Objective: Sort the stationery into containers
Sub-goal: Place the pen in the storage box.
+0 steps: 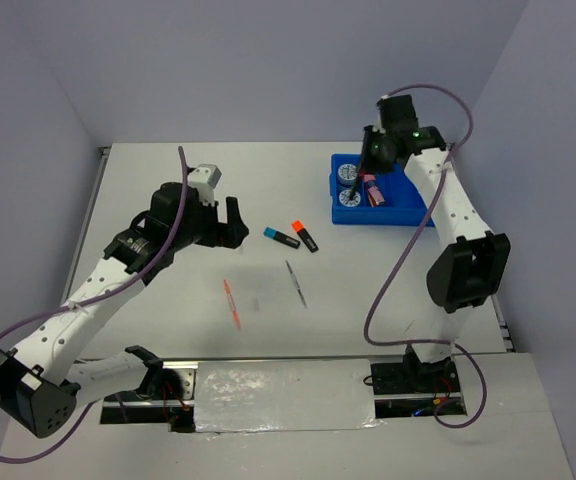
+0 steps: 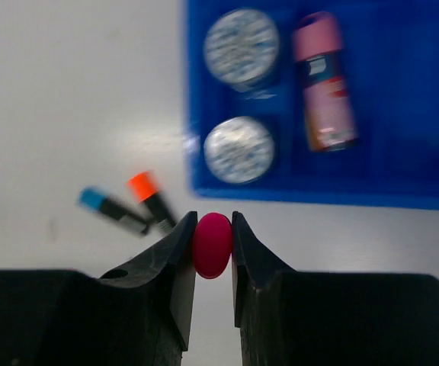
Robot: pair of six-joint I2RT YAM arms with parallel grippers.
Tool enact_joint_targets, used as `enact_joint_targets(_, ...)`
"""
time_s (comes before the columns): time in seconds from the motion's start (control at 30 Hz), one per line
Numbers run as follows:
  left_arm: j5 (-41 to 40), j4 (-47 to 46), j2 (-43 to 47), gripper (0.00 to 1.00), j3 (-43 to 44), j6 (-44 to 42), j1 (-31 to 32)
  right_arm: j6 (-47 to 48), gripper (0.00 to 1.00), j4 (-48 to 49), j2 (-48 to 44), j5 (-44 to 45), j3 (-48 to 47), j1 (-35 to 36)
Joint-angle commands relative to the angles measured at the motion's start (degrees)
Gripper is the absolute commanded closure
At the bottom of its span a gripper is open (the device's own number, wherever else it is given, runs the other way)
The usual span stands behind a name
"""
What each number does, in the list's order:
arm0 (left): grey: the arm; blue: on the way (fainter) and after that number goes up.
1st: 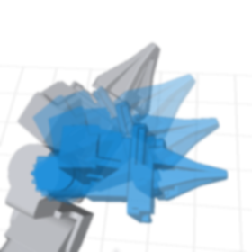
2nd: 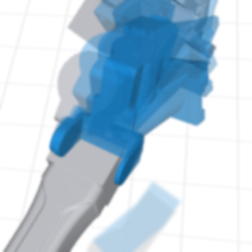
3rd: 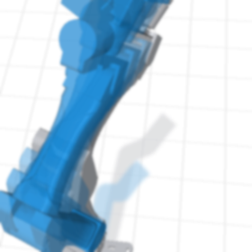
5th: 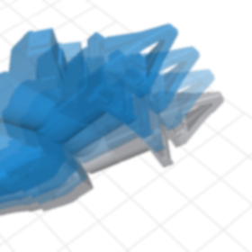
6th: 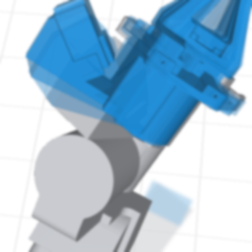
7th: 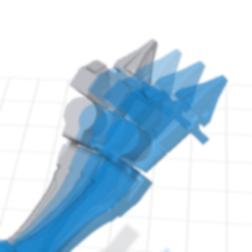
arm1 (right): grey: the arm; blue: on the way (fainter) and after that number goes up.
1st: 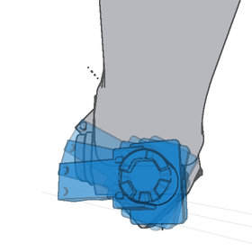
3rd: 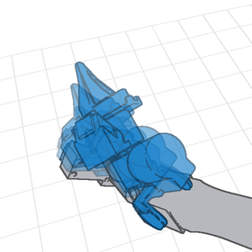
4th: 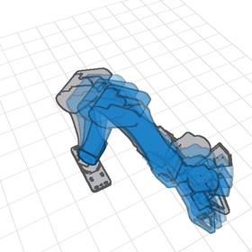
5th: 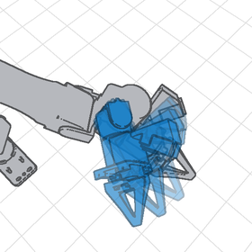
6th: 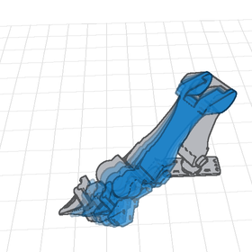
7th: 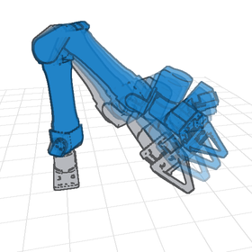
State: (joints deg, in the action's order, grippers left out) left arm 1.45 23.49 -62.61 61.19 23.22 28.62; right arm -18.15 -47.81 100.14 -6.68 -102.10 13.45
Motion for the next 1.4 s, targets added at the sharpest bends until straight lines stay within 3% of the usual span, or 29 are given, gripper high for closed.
enact_joint_targets(0.0, -6.5, 8.0, -0.1, 0.01, 1.5, 1.3, -0.5, 7.5, 1.00, -10.3, 5.2, 23.3, -8.0, -4.6)
enact_joint_targets(0.2, -3.5, 9.8, 2.2, 0.01, -0.5, 1.7, -0.6, 9.0, 1.00, -10.1, 16.3, 32.9, -20.5, -11.8)
enact_joint_targets(0.3, -1.4, 11.2, 2.4, 0.01, -0.5, 2.1, -0.6, 10.4, 1.00, -8.9, 21.1, 30.6, -26.5, -12.9)
enact_joint_targets(0.47, -0.8, 13.4, 1.4, 0.01, 1.4, 1.6, -0.6, 10.4, 1.00, -7.6, 26.1, 29.1, -27.3, -13.0)
enact_joint_targets(0.6, -1.2, 14.3, -0.1, 0.01, 3.1, 3.5, -0.7, 10.1, 0.88, -7.6, 28.3, 25.3, -27.6, -15.2)
enact_joint_targets(0.67, -1.2, 14.5, -0.9, 0.01, 3.6, 4.4, -0.6, 9.6, 0.61, -8.1, 28.9, 24.2, -28.1, -15.4)
enact_joint_targets(0.7, -1.2, 14.4, -1.4, 0.01, 3.7, 5.2, -0.6, 9.1, 0.39, -8.4, 29.0, 24.1, -28.3, -15.4)
enact_joint_targets(0.73, -1.2, 14.4, -2.4, 0.01, 3.8, 5.7, -0.6, 8.9, 0.32, -8.7, 28.7, 23.7, -28.7, -15.4)
enact_joint_targets(0.8, -1.2, 14.2, -4.4, 0.01, 4.6, 6.7, -0.6, 8.7, 0.06, -9.1, 28.0, 22.9, -29.6, -15.4)
enact_joint_targets(0.83, -1.2, 14.4, -5.4, 0.01, 4.9, 7.2, -0.6, 8.5, 0.01, -9.1, 26.9, 22.8, -30.9, -15.4)
enact_joint_targets(0.93, -4.0, 17.1, -10.3, 0.01, 8.3, 10.6, -0.6, 7.7, 0.00, -10.3, 22.9, 22.9, -31.8, -15.4)
enact_joint_targets(1.0, -5.7, 19.7, -15.1, 0.01, 12.0, 15.3, -0.5, 6.1, 0.00, -11.6, 19.9, 21.8, -30.5, -15.2)
enact_joint_targets(1.07, -8.4, 23.4, -20.4, 0.01, 16.0, 21.3, 0.7, 3.8, 0.00, -10.7, 10.1, 17.2, -24.0, -14.3)
enact_joint_targets(1.1, -9.4, 24.3, -22.0, 0.01, 17.2, 23.4, 1.6, 3.4, 0.00, -9.5, 10.1, 16.4, -20.5, -13.7)
enact_joint_targets(1.23, -16.3, 27.2, -30.5, 0.01, 24.8, 34.3, 6.4, 0.8, 0.00, -2.9, -7.4, 13.2, 0.5, -8.3)
enact_joint_targets(1.37, -22.2, 34.8, -42.1, 0.01, 35.6, 49.7, 10.3, -2.8, 0.00, -0.3, -17.8, 3.5, 12.3, -4.8)
